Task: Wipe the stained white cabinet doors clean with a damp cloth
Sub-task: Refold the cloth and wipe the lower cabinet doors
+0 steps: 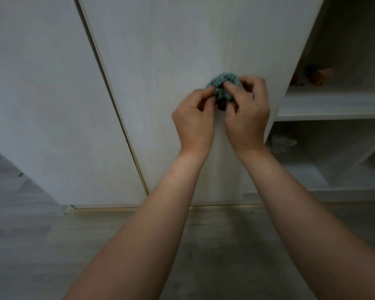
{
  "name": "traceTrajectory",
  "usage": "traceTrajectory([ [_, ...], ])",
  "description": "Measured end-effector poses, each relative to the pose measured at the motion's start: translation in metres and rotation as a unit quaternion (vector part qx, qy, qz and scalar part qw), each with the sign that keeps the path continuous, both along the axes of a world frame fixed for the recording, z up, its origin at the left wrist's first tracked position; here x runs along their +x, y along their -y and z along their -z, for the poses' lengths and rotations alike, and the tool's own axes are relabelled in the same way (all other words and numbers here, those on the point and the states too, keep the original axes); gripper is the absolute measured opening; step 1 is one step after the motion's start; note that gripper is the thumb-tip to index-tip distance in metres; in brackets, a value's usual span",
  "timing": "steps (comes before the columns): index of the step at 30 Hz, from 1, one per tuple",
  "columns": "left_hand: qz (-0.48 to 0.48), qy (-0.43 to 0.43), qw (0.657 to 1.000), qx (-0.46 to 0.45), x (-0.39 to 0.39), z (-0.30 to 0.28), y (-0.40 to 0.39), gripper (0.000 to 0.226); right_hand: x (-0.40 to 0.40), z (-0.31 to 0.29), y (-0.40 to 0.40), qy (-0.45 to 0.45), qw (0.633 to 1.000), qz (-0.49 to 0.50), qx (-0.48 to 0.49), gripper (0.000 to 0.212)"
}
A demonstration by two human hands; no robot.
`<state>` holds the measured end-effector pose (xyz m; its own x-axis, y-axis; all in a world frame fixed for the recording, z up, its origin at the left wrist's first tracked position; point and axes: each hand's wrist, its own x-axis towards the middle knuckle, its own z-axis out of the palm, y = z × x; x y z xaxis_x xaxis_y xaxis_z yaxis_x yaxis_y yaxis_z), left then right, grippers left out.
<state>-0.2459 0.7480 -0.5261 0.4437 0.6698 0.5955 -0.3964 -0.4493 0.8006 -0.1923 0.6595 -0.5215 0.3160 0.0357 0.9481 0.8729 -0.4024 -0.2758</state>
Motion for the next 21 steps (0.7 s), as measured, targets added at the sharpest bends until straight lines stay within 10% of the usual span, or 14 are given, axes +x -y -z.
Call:
traceTrajectory([
  [10,-0.028,-0.236,0.968,-0.075,-0.005,0.122,0.032,0.017,-0.002,0.127,0.040,-0.130,0.965,-0.054,-0.221,0.024],
  [16,-0.031,-0.033,0.999,0.012,0.014,0.001,0.049,0.020,0.016,0.001,0.035,-0.021,0.999,0.019,-0.042,0.026],
  [21,-0.004,0.005,1.000,-0.006,0.031,-0.041,0.043,0.020,0.033,-0.046,0.045,0.019,0.997,0.001,-0.080,0.034],
])
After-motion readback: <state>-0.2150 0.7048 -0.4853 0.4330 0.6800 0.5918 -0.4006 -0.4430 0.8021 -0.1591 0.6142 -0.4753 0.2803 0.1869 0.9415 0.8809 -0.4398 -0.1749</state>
